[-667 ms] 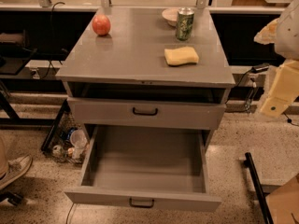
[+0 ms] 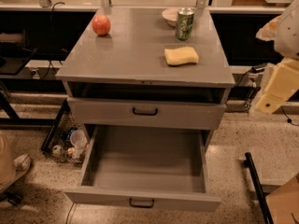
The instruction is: Place sponge into middle drawer
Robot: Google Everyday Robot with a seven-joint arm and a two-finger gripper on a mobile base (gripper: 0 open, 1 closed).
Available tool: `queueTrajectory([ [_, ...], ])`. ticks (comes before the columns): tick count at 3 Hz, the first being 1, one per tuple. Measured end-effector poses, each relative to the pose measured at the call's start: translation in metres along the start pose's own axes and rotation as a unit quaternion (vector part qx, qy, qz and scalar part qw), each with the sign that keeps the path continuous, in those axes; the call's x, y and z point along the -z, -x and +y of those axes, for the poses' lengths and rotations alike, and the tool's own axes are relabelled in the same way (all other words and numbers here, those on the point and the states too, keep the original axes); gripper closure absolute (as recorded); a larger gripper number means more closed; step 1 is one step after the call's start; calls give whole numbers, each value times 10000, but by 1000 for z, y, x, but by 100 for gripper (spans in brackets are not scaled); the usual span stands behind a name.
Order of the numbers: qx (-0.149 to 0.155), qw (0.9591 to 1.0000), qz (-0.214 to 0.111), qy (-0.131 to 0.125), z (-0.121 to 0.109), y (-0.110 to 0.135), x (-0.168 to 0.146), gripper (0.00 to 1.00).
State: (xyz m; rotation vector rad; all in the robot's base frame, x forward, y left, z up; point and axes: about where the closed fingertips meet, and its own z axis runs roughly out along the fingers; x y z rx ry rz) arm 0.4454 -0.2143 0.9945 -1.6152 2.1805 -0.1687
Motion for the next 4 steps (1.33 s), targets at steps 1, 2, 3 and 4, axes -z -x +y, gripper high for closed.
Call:
queueTrajectory([
  [1, -906, 9933, -541, -464, -35, -14, -13, 0],
  [2, -1855, 9712, -1250, -821, -81, -28, -34, 0],
  [3, -2389, 9433, -1920, -1272, -145, -22, -53, 0],
  [4, -2452, 9323, -2128, -1592, -167, -19, -50, 0],
])
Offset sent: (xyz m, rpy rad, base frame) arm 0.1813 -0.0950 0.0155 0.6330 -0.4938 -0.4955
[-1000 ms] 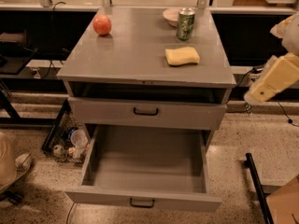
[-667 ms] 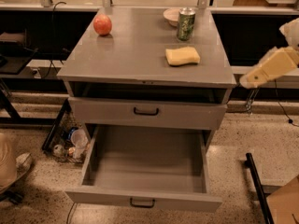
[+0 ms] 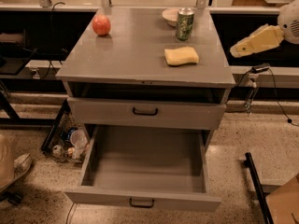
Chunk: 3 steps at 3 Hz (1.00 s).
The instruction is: Place sponge into middle drawer
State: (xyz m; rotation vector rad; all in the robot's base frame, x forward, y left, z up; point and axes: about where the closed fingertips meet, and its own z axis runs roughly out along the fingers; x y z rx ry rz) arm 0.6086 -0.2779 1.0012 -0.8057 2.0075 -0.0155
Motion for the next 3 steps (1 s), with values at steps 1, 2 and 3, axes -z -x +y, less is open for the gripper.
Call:
queueTrajectory([
  [1, 4, 10000, 3, 4, 0, 0, 0, 0],
  [2, -255, 9995, -87, 192, 5, 0, -25, 0],
  [3, -590, 9968, -146, 525, 17, 1, -72, 0],
])
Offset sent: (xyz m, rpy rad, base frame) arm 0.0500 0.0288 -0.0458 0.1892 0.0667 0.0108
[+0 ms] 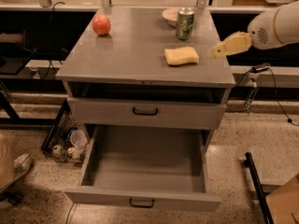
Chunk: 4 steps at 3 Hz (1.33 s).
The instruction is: Place sponge into middle drawer
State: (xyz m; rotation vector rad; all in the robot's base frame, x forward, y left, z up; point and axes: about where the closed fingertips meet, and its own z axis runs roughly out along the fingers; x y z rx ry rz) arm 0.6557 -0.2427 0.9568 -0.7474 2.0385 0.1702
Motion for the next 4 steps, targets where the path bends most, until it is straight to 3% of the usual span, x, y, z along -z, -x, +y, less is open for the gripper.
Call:
queueTrajectory([
  [2, -162, 9990, 282, 292, 27, -6, -92, 0],
  [4, -427, 9981, 273, 361, 33, -8, -143, 0],
])
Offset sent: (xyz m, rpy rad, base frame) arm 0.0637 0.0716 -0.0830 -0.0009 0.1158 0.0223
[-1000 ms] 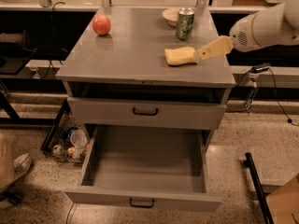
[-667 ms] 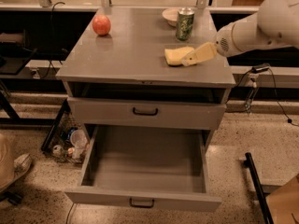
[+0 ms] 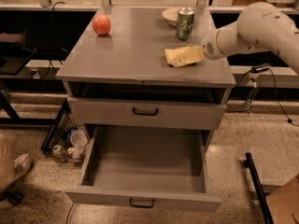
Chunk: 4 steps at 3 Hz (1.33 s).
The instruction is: Place sponge into middle drawer
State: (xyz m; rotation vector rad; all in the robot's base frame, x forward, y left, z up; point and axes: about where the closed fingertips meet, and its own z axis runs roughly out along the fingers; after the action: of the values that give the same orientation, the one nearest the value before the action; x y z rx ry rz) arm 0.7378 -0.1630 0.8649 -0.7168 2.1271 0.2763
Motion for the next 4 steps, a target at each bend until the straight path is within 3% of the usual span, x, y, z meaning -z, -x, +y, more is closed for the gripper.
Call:
queueTrajectory([
  [2, -341, 9993, -45, 114, -5, -2, -34, 0],
  [4, -528, 9984, -64, 187, 0, -7, -49, 50],
])
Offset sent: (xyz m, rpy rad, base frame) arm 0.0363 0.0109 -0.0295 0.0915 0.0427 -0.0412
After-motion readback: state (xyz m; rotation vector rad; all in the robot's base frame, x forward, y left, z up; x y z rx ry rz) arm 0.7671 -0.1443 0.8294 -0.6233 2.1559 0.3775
